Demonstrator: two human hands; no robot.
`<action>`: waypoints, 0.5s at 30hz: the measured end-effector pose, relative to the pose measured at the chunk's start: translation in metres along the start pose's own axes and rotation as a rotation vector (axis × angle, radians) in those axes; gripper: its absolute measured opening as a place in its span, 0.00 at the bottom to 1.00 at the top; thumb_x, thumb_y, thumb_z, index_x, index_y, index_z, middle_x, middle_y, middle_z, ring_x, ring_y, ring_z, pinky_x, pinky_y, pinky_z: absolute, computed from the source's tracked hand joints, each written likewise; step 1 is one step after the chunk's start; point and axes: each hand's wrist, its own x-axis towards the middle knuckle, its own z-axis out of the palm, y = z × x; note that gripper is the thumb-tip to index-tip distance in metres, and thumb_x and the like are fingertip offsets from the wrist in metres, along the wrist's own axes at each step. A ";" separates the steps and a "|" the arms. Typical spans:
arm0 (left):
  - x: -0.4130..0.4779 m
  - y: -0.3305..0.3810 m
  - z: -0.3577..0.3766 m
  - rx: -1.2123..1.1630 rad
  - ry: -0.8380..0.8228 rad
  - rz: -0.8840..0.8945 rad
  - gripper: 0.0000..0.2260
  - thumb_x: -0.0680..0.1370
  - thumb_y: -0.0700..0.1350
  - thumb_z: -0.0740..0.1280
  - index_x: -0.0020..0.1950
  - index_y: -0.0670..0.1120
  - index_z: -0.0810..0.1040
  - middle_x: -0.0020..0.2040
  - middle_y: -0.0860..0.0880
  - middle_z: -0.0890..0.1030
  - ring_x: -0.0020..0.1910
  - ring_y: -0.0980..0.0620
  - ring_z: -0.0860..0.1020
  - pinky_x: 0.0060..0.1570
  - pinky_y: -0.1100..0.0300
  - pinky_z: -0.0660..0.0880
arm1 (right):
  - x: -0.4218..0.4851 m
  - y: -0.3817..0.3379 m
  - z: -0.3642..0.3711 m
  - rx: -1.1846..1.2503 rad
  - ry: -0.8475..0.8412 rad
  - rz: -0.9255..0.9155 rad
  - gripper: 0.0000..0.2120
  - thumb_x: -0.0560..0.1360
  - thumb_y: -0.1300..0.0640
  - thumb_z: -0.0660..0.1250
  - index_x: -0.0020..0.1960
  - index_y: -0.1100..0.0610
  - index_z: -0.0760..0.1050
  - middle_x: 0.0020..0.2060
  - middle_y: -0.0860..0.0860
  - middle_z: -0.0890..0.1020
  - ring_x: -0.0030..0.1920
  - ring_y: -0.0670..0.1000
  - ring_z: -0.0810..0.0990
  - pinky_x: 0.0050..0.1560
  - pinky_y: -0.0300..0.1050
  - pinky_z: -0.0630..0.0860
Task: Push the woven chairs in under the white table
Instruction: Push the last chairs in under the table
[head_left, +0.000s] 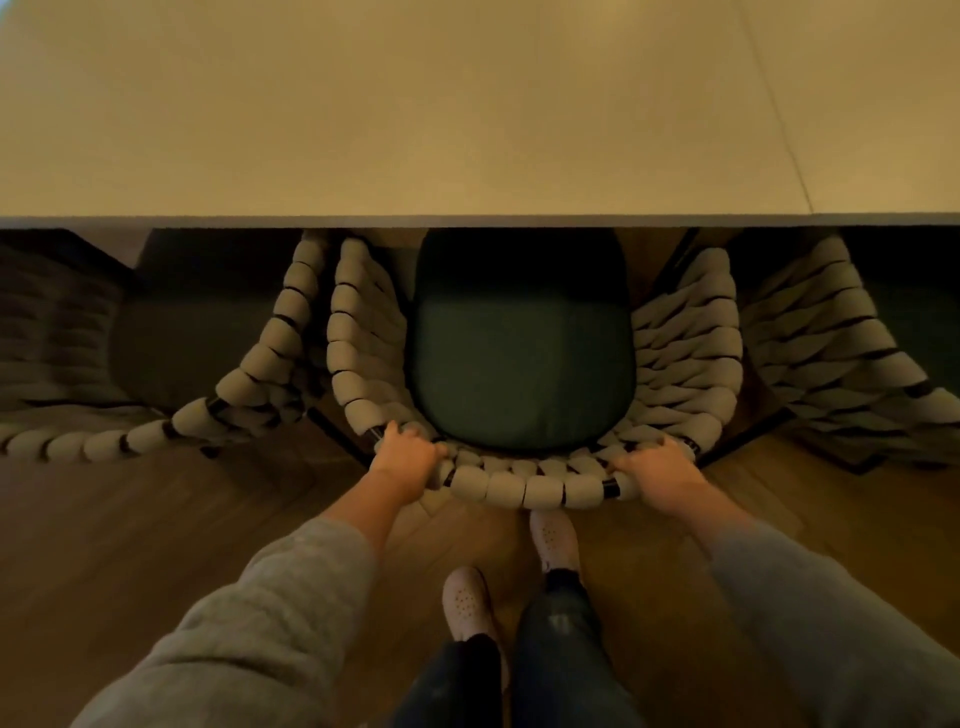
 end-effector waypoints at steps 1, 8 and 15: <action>0.000 0.000 0.001 -0.002 0.007 -0.004 0.20 0.81 0.50 0.61 0.73 0.55 0.66 0.68 0.47 0.73 0.69 0.44 0.67 0.69 0.44 0.59 | -0.002 -0.001 -0.001 0.012 0.005 0.001 0.22 0.79 0.56 0.60 0.71 0.44 0.65 0.65 0.47 0.76 0.68 0.52 0.71 0.73 0.55 0.58; 0.007 0.013 -0.017 -0.024 0.047 -0.020 0.20 0.80 0.49 0.61 0.73 0.55 0.66 0.66 0.47 0.74 0.67 0.44 0.68 0.67 0.45 0.61 | -0.004 0.019 -0.016 0.014 -0.016 0.009 0.23 0.78 0.56 0.63 0.70 0.41 0.66 0.63 0.46 0.77 0.68 0.52 0.71 0.73 0.57 0.57; 0.016 0.020 -0.029 -0.054 0.040 -0.049 0.21 0.80 0.49 0.63 0.73 0.56 0.65 0.66 0.47 0.74 0.67 0.44 0.68 0.66 0.44 0.61 | 0.005 0.036 -0.026 -0.060 -0.035 -0.029 0.20 0.77 0.57 0.64 0.67 0.42 0.68 0.62 0.46 0.77 0.67 0.52 0.71 0.71 0.57 0.59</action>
